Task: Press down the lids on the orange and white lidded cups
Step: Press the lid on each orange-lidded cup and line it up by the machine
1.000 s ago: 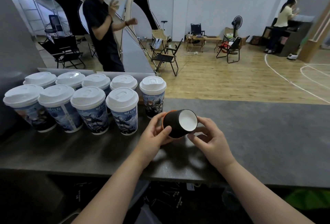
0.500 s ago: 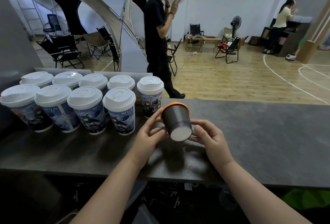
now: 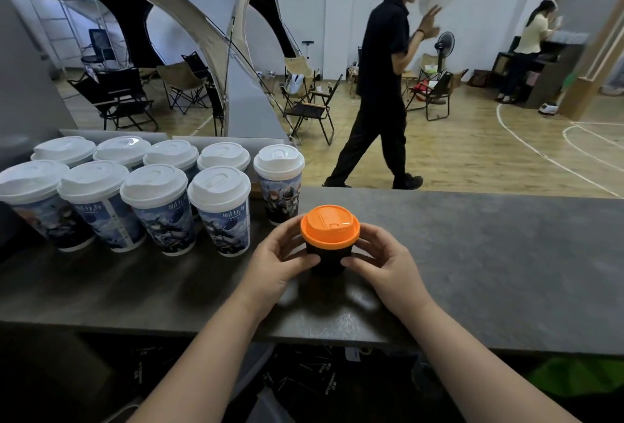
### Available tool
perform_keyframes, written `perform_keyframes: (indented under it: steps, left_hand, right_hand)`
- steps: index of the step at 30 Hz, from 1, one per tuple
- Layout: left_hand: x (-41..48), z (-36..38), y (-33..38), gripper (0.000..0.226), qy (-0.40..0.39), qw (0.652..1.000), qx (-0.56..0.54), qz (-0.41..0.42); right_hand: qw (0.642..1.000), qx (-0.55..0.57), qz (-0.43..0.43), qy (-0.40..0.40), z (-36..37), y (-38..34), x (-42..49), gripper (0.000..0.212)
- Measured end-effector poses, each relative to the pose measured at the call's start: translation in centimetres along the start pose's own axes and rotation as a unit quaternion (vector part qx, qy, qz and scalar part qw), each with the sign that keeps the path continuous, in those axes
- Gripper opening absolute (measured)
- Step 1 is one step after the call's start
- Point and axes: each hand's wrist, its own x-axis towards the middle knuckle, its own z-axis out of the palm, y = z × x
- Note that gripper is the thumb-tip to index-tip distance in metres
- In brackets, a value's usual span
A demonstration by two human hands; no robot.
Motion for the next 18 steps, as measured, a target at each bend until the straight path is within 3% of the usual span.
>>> perform_keyframes:
  steps: [6,11,14,18]
  left_hand:
    - [-0.1,0.5,0.0,0.067,0.011,0.999,0.048,0.006]
    - [-0.2,2.5,1.2,0.047,0.027,0.998,0.057,-0.021]
    - [0.0,6.1,1.1,0.035,0.044,0.998,0.016,-0.044]
    - [0.4,14.4,0.1,0.042,0.035,0.998,0.008,-0.056]
  right_hand:
    - [0.997,-0.063,-0.001,0.038,0.0,-0.3,-0.3,0.054]
    - [0.996,-0.084,0.026,0.022,-1.4,-0.8,-0.1,0.051]
    - [0.996,-0.077,0.021,0.034,-4.8,-0.7,-0.8,0.053]
    - [0.995,-0.071,0.02,0.063,-12.0,-0.4,-3.1,0.054]
